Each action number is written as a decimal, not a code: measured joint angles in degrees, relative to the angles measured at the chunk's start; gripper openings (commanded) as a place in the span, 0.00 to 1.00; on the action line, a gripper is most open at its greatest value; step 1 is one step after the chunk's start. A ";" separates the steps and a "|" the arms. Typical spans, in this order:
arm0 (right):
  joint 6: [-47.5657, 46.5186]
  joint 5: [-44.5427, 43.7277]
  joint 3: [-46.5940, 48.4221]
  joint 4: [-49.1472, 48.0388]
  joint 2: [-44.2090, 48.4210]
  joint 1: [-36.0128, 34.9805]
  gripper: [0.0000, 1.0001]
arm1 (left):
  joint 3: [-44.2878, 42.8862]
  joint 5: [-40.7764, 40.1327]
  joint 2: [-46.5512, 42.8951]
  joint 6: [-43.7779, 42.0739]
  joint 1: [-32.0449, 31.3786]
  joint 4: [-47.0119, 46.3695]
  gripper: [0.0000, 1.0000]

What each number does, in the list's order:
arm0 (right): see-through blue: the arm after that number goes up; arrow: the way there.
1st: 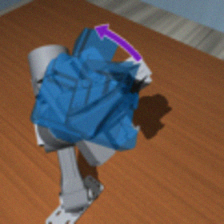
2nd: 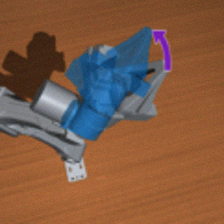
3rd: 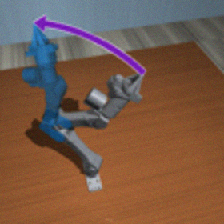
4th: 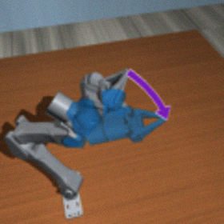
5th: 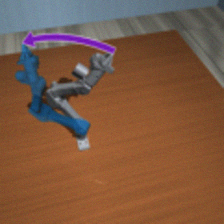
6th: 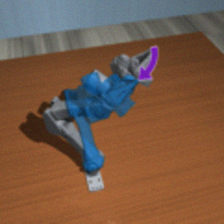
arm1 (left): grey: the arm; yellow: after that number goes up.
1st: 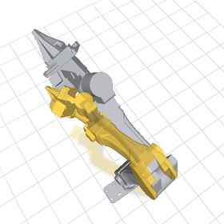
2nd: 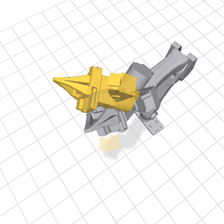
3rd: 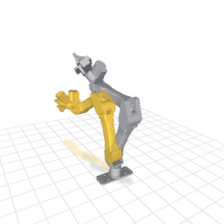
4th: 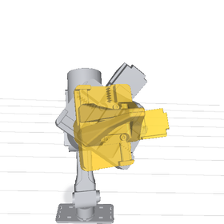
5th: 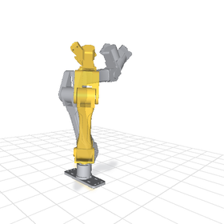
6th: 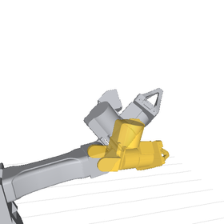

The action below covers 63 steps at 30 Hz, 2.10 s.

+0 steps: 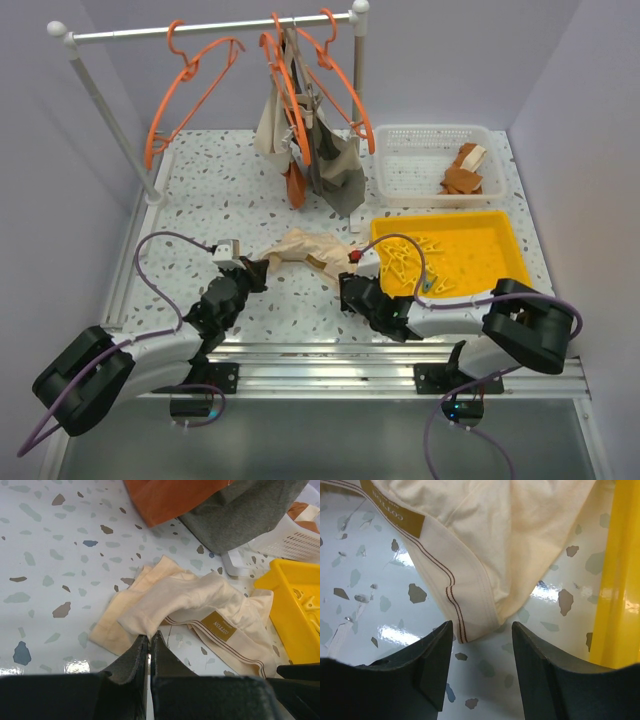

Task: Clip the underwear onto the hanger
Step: Flatten out the underwear at the center of the board.

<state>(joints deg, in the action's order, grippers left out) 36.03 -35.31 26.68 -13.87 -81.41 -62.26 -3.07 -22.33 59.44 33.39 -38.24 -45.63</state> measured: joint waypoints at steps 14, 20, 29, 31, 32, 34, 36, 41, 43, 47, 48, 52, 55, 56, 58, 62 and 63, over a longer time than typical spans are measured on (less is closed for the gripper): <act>0.98 -1.64 0.57 -2.67 -4.26 -1.49 0.37 | 0.00 0.02 -1.36 0.00 -0.02 0.83 0.00; 0.52 -2.80 1.51 -2.16 -5.31 -1.49 0.00 | 0.00 0.17 -4.17 -0.04 0.13 2.25 0.00; -3.26 -5.44 5.20 11.98 6.25 -1.49 0.00 | -2.16 7.52 -11.72 -1.05 5.01 11.69 0.00; -4.79 -6.23 7.15 14.95 11.52 -1.49 0.00 | -3.17 9.86 -14.34 -1.07 5.86 13.55 0.00; -5.64 -6.67 8.28 16.22 13.81 -1.49 0.00 | -3.56 11.04 -15.56 -1.07 6.14 14.25 0.00; -7.48 -7.48 10.36 17.88 17.22 -1.49 0.00 | -4.46 13.42 -17.66 -1.03 6.56 15.37 0.00; -9.35 -8.35 12.37 19.21 18.82 -1.49 0.00 | -5.53 15.93 -18.73 -1.01 6.97 16.24 0.00; -12.66 -10.25 14.58 20.76 18.73 -1.38 0.00 | -8.92 23.80 -16.41 -0.81 10.10 16.98 0.00; -13.99 -10.27 14.91 20.70 18.73 -0.96 0.00 | -9.92 27.30 -14.12 -0.11 12.70 16.31 0.00; -16.94 -9.66 15.98 19.91 18.75 2.29 0.00 | -11.26 36.68 -6.56 2.10 20.06 11.78 0.00; -17.70 -9.03 16.59 19.50 18.67 3.63 0.00 | -11.80 39.01 -4.11 2.80 21.44 10.32 0.00; -20.39 -6.82 19.19 17.00 17.14 8.39 0.00 | -16.06 45.90 3.72 4.33 23.71 5.79 0.00; -22.38 -5.53 20.96 15.21 16.15 10.12 0.00 | -20.28 49.09 5.97 4.52 24.39 4.37 0.00; -22.95 -5.14 21.38 14.56 16.02 10.23 0.00 | -21.68 49.48 6.03 4.44 24.63 4.37 0.00; -23.74 -4.13 21.66 12.90 16.02 10.23 0.00 | -24.06 49.77 5.84 3.69 25.27 4.39 0.00; -24.04 -0.92 20.79 9.53 15.39 10.23 0.00 | -24.96 49.77 4.61 1.88 27.39 4.61 0.00; -23.65 0.46 19.47 7.96 14.99 10.21 0.00 | -24.50 49.70 4.61 1.46 27.89 4.55 0.00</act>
<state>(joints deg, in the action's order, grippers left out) 12.38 -34.85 46.15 -5.91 -66.41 -52.05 -27.57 27.38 64.05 34.85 -10.35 -41.08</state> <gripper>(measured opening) 0.028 0.027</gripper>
